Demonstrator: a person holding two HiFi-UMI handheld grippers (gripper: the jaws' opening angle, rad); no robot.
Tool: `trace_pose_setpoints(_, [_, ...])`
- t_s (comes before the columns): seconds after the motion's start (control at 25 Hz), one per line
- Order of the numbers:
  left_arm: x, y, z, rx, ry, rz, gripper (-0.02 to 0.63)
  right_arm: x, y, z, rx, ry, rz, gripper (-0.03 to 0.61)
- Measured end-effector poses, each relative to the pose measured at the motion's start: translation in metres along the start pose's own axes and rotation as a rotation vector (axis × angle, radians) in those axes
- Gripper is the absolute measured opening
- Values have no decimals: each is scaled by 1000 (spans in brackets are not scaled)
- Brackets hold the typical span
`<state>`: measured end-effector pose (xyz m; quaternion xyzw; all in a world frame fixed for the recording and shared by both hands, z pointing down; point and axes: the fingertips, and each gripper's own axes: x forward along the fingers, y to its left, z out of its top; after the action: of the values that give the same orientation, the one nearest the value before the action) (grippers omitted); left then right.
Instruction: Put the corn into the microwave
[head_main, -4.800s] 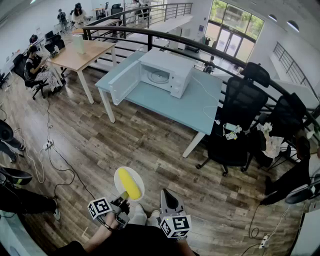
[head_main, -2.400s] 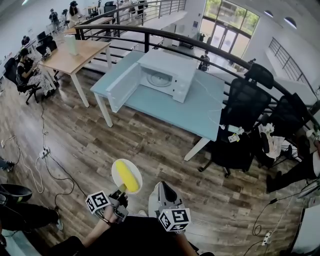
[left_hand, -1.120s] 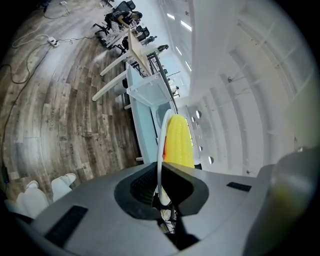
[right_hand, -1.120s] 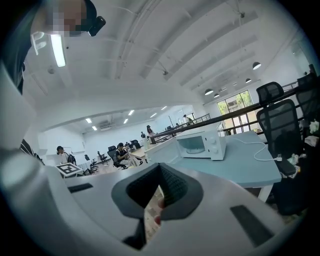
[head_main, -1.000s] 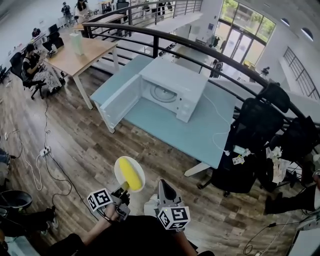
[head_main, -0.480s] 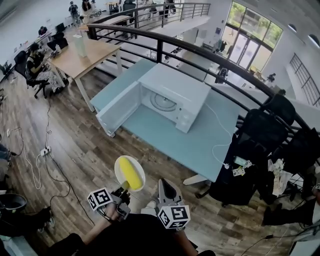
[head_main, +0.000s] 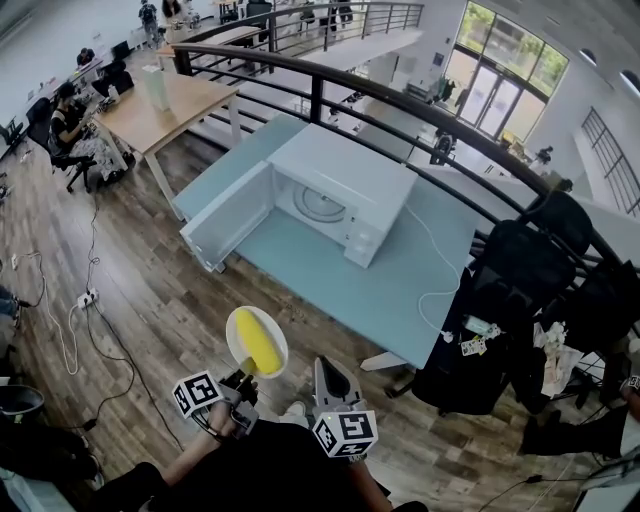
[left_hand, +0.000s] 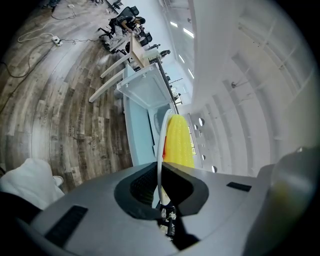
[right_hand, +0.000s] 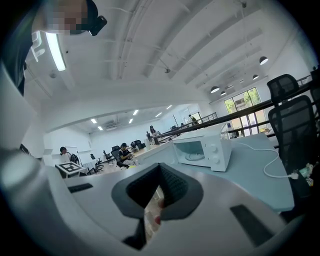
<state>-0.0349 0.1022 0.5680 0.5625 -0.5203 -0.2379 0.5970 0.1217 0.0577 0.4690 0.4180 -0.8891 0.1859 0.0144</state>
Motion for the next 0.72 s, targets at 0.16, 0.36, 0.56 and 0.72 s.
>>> trace_pose_setpoints(0.16, [5, -2, -2, 6, 6, 3, 17, -2, -7, 0, 4, -3, -7, 9])
trace_pose_setpoints(0.36, [11, -7, -3, 15, 18, -2, 17, -2, -11, 2, 1, -4, -14, 9])
trace_pose_setpoints(0.56, [19, -5, -4, 20, 35, 6, 18, -2, -17, 0, 10, -3, -34, 9])
trace_pose_setpoints(0.72, [29, -5, 0, 20, 45, 3, 18, 2, -24, 3, 9, -6, -52, 9])
